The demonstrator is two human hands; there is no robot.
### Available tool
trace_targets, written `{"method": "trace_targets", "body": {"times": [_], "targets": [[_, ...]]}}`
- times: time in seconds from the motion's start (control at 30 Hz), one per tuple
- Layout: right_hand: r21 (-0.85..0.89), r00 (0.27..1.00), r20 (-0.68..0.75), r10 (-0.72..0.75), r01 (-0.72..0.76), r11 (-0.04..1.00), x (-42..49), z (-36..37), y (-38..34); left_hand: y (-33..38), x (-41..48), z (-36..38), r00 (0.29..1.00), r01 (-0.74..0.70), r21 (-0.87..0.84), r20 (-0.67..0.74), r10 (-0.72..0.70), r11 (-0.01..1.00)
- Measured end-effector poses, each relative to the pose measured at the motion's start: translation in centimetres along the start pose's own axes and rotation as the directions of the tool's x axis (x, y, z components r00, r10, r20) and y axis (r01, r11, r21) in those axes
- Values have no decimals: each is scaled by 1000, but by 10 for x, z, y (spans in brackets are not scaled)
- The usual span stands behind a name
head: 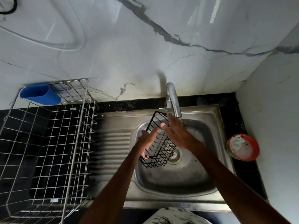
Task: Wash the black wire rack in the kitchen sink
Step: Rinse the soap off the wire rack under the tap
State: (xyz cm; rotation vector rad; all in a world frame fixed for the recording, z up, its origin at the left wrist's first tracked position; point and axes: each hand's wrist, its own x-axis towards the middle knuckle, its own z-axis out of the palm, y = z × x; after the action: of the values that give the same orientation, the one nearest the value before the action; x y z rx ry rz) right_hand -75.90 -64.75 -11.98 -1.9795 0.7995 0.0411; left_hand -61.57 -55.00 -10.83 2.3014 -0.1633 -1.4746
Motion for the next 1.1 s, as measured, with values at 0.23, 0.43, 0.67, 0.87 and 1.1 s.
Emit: {"method": "trace_targets", "body": {"times": [0.23,0.43,0.67,0.87,1.1], "targets": [[354,967,101,232,-253,901,21,-28,-6,-1,-2,-10,999,-29,47,38,27,998],[263,947,13,321,-313,913,23,-18,7,-2,-4,-11,1000,-16,28,18,16,999],[121,998,-6,56,-55,991,8,-10,-19,-6,-3,-7,998,-59,84,37,56,995],[399,950,141,278,-311,862,40,-20,30,-9,-6,-13,993,-119,116,32,116,986],[166,969,-191,154,-123,978,10,-10,4,-10,-3,-12,995,-104,78,18,103,992]]}}
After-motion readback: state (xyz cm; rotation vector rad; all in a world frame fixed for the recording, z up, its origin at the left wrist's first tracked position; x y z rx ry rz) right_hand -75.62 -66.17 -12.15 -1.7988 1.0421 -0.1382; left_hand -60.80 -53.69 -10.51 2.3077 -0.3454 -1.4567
